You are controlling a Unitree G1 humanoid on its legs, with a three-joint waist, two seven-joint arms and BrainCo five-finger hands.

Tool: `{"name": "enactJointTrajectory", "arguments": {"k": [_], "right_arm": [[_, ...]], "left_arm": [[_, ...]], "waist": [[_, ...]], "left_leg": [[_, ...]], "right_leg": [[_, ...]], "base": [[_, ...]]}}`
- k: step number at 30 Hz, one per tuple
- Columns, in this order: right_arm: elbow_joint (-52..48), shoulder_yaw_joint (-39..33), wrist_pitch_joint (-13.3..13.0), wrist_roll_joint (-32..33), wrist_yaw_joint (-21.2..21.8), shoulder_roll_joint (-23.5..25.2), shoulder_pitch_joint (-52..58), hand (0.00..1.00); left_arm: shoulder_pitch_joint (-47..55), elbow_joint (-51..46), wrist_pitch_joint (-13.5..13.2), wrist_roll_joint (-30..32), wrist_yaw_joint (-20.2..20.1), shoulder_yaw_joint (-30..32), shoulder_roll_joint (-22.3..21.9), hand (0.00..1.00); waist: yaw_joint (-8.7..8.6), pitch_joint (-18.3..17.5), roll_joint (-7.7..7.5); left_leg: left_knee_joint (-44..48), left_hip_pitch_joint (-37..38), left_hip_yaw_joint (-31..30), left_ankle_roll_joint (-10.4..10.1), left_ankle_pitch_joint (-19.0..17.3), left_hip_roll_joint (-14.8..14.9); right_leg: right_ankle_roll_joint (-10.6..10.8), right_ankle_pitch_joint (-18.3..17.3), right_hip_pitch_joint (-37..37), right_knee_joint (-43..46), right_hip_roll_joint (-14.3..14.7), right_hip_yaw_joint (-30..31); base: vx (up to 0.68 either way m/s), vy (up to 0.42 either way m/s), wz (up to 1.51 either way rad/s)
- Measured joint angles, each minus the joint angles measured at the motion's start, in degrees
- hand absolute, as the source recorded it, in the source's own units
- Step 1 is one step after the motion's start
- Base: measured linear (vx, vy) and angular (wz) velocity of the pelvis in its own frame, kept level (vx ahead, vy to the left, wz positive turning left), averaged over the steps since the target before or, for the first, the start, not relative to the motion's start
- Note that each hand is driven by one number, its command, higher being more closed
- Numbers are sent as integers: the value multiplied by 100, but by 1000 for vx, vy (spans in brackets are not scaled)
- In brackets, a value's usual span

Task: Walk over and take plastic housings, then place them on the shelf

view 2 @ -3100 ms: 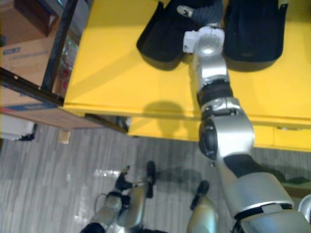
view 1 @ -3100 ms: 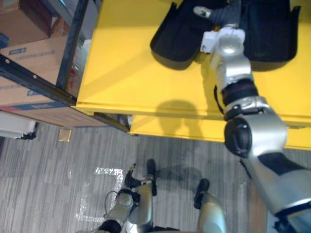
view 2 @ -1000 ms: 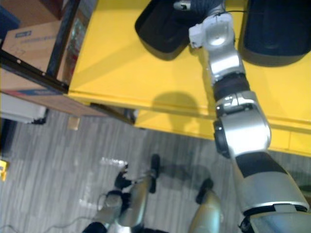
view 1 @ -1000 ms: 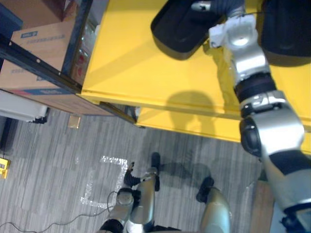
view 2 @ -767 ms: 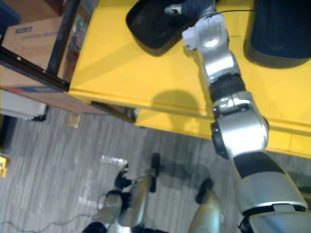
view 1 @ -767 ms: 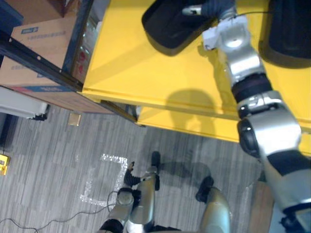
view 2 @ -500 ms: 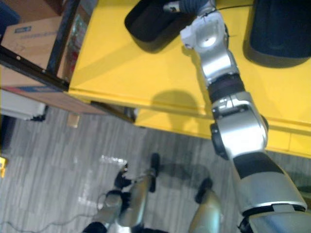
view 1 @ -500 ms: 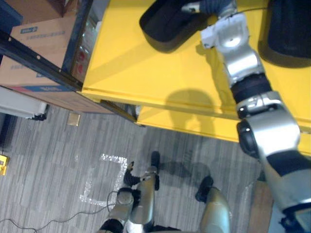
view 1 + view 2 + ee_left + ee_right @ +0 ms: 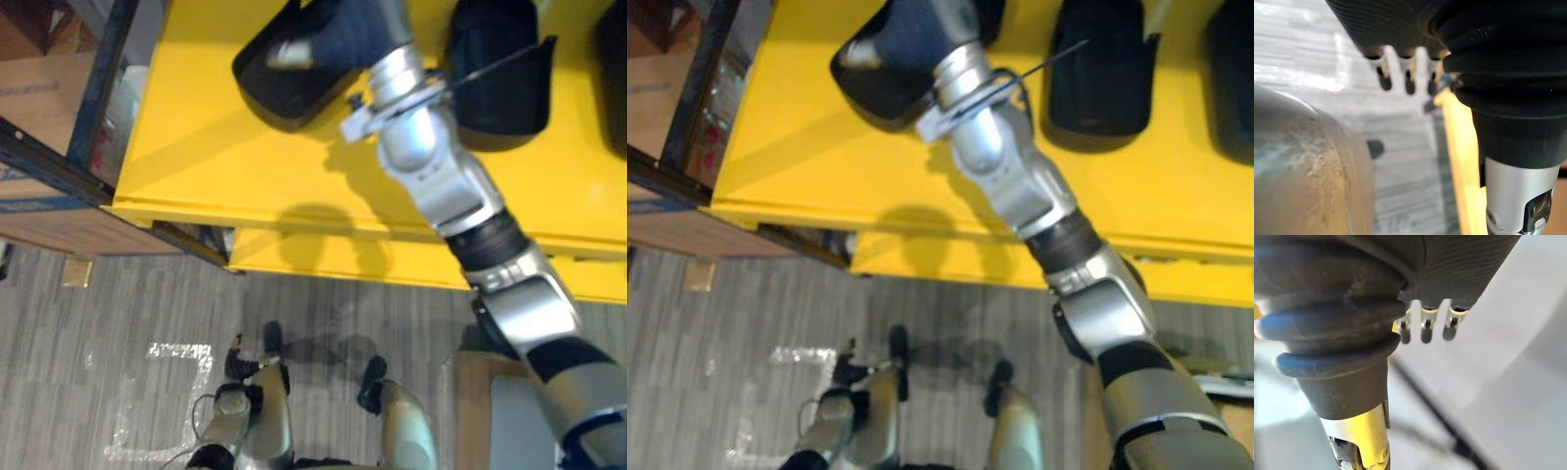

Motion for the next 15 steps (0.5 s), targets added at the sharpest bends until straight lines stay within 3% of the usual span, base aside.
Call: {"name": "enactJointTrajectory", "arguments": {"k": [1, 7, 15], "right_arm": [[-14, 182, -83, 384, 294, -112, 2, 0], [-77, 1232, -239, 972, 1306, -589, -7, 0], [-134, 1908, -258, 1136, 1916, -1009, -59, 0]], "left_arm": [[14, 4, 1, -1, -24, 48, 23, 0], [44, 2, -54, 3, -184, 50, 117, 0], [50, 11, -94, 171, -220, 68, 271, 0]], "waist": [[-1, -20, -36], [-2, -77, -130], [17, -83, -141]], "left_leg": [[-24, 28, 4, -1, 0, 9], [-71, 30, 19, 0, 1, 9], [-74, 13, -9, 1, -6, 5]], "right_leg": [[-3, 26, 40, -56, 20, 4], [19, 135, 110, -223, 62, -2], [27, 148, 154, -296, 91, -44]], "base": [[28, 15, -5], [17, 5, 0], [15, 6, 2]]}}
